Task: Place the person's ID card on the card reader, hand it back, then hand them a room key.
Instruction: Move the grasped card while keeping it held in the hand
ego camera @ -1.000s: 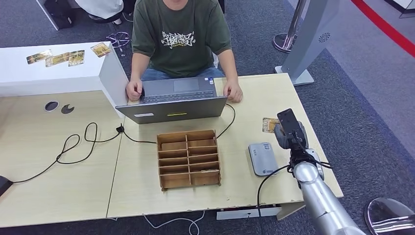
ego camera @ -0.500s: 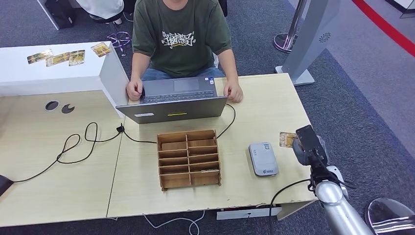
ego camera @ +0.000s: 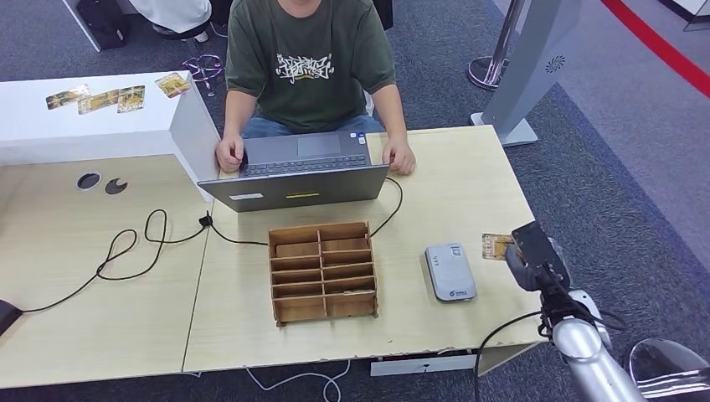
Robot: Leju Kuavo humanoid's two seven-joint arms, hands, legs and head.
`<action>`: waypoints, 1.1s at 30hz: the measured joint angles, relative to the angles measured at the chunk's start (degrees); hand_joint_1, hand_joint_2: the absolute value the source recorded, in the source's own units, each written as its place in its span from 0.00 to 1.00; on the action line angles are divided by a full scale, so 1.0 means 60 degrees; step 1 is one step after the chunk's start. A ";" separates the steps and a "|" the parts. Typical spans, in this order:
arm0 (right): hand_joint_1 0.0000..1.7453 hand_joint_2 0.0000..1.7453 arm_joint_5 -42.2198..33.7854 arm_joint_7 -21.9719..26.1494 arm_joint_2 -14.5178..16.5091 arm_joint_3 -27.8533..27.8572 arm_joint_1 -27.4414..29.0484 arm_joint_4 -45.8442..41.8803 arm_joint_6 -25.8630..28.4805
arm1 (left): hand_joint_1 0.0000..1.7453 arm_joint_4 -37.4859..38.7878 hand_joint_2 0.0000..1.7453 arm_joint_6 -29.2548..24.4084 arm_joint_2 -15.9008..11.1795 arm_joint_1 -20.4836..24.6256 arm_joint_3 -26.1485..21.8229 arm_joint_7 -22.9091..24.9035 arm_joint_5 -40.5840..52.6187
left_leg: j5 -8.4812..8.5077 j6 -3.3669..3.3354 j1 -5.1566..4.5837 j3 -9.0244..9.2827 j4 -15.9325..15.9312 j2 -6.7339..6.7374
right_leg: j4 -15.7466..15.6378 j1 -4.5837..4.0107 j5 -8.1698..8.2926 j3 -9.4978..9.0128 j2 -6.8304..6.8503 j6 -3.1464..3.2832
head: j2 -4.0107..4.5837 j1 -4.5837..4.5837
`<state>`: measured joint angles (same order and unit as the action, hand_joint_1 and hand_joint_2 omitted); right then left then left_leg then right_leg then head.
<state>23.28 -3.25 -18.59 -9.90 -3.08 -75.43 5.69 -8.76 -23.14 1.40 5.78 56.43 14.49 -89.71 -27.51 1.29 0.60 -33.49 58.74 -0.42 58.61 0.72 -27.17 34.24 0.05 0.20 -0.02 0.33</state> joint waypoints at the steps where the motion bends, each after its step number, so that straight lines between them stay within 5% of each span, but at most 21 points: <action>1: 1.00 1.00 -0.0038 0.0025 0.0020 -0.0076 -0.0008 0.0025 -0.0093 | 0.00 0.0000 0.00 0.0001 0.0001 0.0002 -0.0001 -0.0006 0.0001 | 0.0000 0.0000 0.0000 0.0000 0.0000 0.0000 | 0.0000 0.0000 0.0000 0.0000 0.0000 0.0000 | 0.0000 0.0000; 33: 1.00 1.00 -0.0580 -0.0036 0.0259 -0.1233 -0.0583 0.1201 -0.0703 | 0.00 0.0000 0.00 0.0027 0.0000 0.0007 -0.0003 0.0010 0.0165 | 0.0000 0.0000 0.0000 -0.0002 -0.0001 0.0001 | 0.0000 0.0000 -0.0001 0.0000 0.0000 0.0000 | 0.0001 0.0000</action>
<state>19.80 -3.47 -17.04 -17.29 -6.57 -68.23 1.48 -8.76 -22.97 1.40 5.82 56.41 14.55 -88.72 -27.51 1.29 0.60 -33.50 58.73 -0.41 58.61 0.72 -27.17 34.24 0.05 0.19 -0.01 0.33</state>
